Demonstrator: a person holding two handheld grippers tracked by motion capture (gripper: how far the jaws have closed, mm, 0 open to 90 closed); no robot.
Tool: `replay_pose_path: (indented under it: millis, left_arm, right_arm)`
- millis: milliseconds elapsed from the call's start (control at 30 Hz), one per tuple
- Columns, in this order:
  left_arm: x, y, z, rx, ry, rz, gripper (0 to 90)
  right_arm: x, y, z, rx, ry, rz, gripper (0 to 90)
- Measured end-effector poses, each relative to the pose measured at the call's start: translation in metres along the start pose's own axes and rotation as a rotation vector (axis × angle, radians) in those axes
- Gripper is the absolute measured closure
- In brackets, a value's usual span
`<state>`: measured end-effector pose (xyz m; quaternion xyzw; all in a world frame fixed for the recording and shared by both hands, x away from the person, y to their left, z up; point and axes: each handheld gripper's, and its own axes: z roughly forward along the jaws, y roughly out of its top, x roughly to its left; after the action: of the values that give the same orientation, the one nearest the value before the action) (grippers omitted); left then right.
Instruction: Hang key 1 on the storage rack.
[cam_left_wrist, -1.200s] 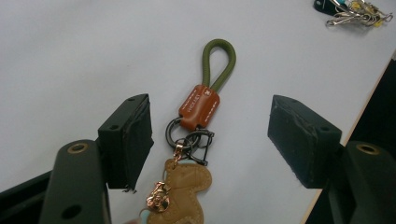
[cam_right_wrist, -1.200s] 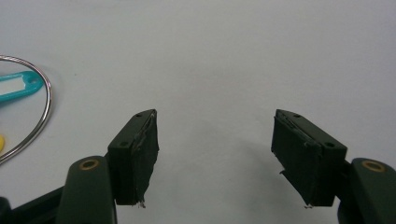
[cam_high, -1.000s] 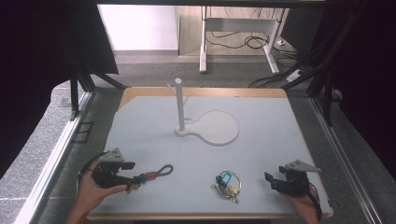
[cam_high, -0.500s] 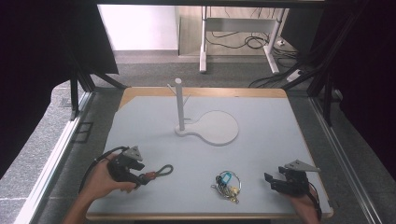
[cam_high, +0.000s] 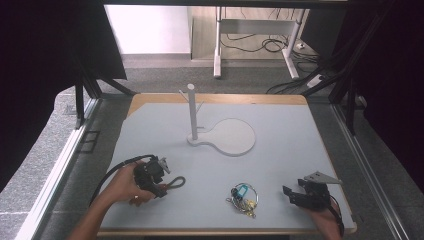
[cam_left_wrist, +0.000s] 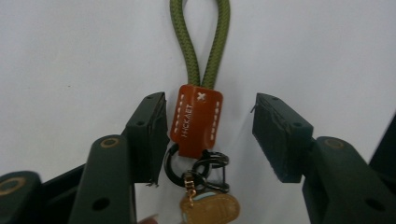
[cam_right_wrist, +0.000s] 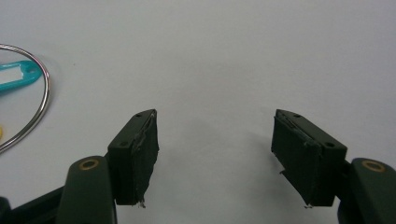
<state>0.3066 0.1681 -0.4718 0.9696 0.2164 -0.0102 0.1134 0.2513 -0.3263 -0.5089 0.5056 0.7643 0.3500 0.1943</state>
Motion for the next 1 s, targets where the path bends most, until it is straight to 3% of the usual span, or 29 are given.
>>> replay_pose_path:
  millis: [300, 433, 567, 767, 867, 1000]
  left_arm:
    - [-0.002, 0.01, 0.01, 0.079, 0.02, 0.02, 57.1]
    - [-0.003, 0.013, 0.01, 0.095, 0.021, 0.019, 65.5]
    - [-0.003, 0.012, 0.01, 0.087, 0.022, 0.005, 66.5]
    - [0.003, 0.002, 0.001, 0.013, 0.005, -0.054, 66.7]
    - [0.007, -0.003, -0.009, -0.034, 0.008, -0.112, 66.6]
    - [0.01, -0.005, -0.019, -0.079, 0.001, -0.142, 66.6]
  right_arm:
    - [0.001, 0.0, 0.001, 0.007, 0.0, -0.007, 31.7]
    - [0.001, 0.0, 0.001, 0.007, -0.001, -0.009, 31.7]
    - [0.002, 0.0, 0.001, 0.008, -0.002, -0.011, 31.7]
    - [0.001, -0.001, 0.001, 0.009, -0.006, -0.008, 31.7]
    - [0.001, 0.0, 0.002, 0.01, -0.005, -0.005, 31.7]
    - [0.001, 0.0, 0.001, 0.008, -0.006, -0.006, 31.7]
